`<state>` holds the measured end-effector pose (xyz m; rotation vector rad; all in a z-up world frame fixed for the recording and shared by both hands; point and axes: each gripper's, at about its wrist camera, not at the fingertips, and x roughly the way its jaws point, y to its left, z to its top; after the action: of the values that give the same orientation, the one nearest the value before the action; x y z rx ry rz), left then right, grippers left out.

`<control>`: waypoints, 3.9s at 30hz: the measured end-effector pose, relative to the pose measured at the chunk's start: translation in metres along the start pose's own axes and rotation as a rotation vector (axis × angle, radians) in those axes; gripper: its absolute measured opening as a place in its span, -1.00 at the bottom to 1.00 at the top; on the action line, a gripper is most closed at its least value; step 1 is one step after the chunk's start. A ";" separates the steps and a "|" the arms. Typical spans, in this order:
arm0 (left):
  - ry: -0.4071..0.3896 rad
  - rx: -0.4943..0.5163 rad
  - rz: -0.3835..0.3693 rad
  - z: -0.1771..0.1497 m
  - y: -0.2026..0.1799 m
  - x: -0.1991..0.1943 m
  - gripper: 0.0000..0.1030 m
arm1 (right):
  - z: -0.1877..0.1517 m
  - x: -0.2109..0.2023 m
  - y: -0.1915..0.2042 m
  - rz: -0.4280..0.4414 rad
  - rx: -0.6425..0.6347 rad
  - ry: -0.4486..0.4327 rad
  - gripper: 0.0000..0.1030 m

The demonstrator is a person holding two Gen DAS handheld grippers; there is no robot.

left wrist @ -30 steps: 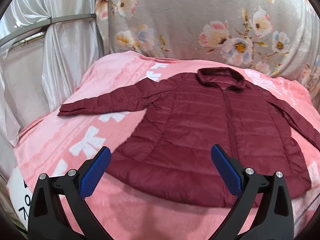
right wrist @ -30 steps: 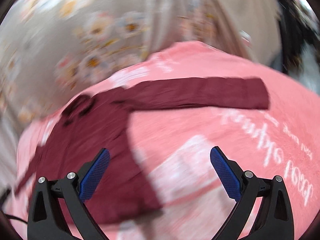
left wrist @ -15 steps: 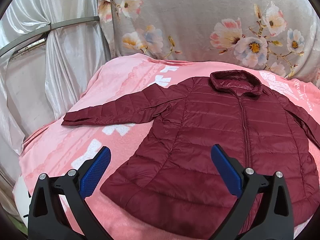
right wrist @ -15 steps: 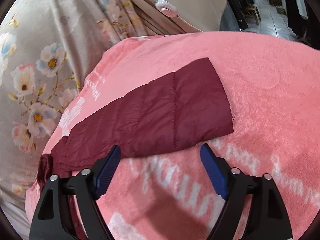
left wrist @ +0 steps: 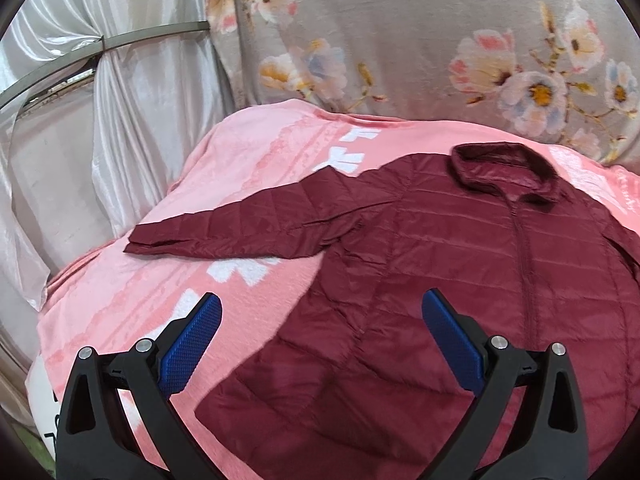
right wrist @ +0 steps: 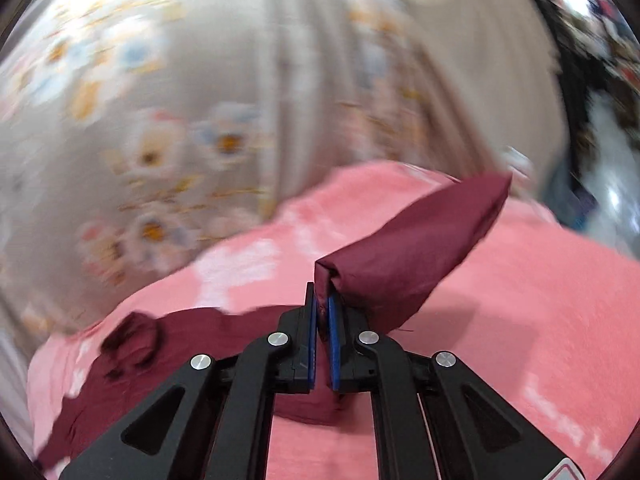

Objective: Fold large clothes

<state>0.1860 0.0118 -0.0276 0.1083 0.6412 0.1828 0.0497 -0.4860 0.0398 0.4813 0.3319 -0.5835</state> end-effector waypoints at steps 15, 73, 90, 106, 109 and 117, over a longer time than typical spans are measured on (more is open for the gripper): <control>0.096 -0.054 0.036 0.003 0.040 0.066 0.90 | -0.166 0.026 0.329 0.606 -0.521 0.390 -0.87; 0.239 -0.101 -0.313 0.017 -0.070 0.157 -0.86 | -0.142 0.115 0.204 0.158 -0.364 0.458 -0.80; 0.178 -0.342 -0.395 0.025 0.047 0.119 0.30 | -0.174 0.042 0.189 0.165 -0.412 0.402 -0.85; 0.286 -0.771 -0.021 0.004 0.305 0.230 0.14 | -0.240 0.010 0.200 0.205 -0.457 0.494 -0.71; 0.290 -0.776 -0.029 0.004 0.308 0.242 -0.21 | -0.244 0.008 0.205 0.177 -0.488 0.483 -0.67; 0.193 -0.656 -0.085 0.039 0.275 0.216 -0.97 | -0.246 0.004 0.207 0.150 -0.511 0.462 -0.47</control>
<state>0.3422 0.3226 -0.0801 -0.5730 0.7474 0.3151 0.1358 -0.2090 -0.0987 0.1373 0.8520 -0.2180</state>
